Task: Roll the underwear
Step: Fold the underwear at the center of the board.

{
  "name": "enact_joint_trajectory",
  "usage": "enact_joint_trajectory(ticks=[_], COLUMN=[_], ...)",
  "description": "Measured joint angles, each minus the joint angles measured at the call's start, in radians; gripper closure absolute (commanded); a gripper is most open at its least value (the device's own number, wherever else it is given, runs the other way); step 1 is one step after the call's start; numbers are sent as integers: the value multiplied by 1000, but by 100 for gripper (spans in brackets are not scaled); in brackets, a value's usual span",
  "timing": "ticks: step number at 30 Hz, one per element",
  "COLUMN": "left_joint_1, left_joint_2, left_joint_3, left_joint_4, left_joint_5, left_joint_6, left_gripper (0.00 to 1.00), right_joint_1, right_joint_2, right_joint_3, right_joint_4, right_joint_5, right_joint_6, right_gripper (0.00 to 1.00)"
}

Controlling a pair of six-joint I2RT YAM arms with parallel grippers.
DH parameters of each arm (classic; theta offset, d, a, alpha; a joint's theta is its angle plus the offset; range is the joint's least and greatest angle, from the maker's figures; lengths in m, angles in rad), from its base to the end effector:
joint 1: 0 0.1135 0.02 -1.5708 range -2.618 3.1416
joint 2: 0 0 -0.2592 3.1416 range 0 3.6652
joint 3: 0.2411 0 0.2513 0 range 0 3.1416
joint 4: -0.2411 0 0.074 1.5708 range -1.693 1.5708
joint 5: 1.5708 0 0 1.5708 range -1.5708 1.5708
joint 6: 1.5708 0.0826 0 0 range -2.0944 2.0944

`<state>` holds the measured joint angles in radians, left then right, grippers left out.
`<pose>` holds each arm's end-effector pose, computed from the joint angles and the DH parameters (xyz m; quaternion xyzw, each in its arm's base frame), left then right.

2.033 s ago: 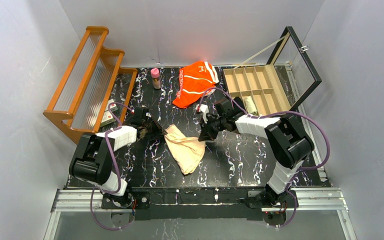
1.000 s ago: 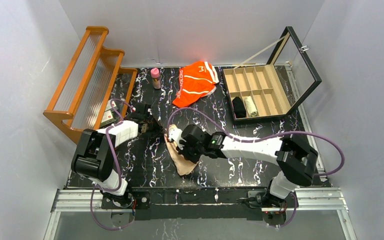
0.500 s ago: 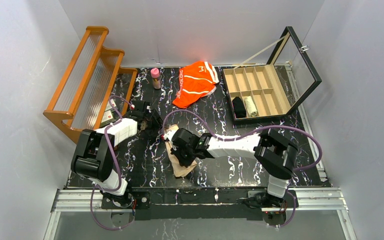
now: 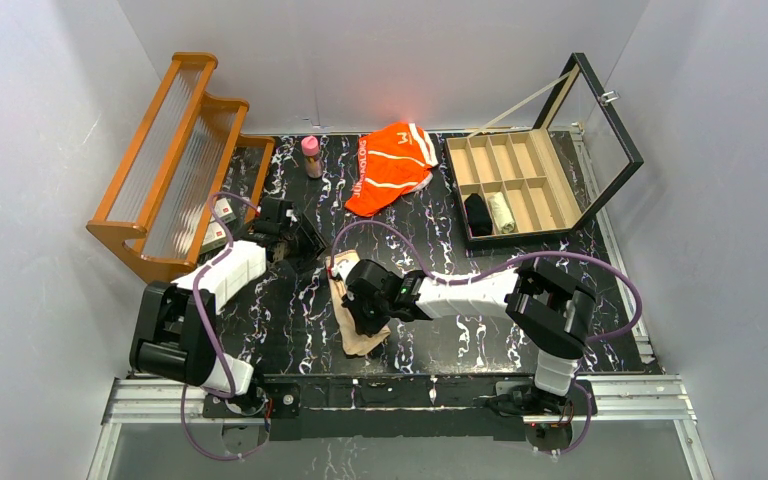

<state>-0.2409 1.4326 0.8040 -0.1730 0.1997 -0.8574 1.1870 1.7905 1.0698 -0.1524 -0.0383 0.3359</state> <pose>0.3115 -0.0934 0.1639 -0.2442 0.8902 -0.2737 0.2702 0.1469 0.3721 0.1306 -0.3938 0.8531 0.2488 0.2350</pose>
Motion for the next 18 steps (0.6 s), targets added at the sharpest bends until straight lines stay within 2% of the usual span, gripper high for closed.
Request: enact_joint_trajectory(ticks=[7,18], left_joint_1=[0,0], left_joint_2=[24,91], left_joint_3=[-36,-42], left_joint_4=[8,40], left_joint_5=[54,93], left_joint_6=[-21,-34], left_gripper=[57,81], right_joint_1=[0,0], right_joint_2=[0,0], right_joint_3=[-1,-5], right_joint_4=[6,15], right_joint_5=[-2,-2], right_joint_6=[6,6], right_gripper=[99,99])
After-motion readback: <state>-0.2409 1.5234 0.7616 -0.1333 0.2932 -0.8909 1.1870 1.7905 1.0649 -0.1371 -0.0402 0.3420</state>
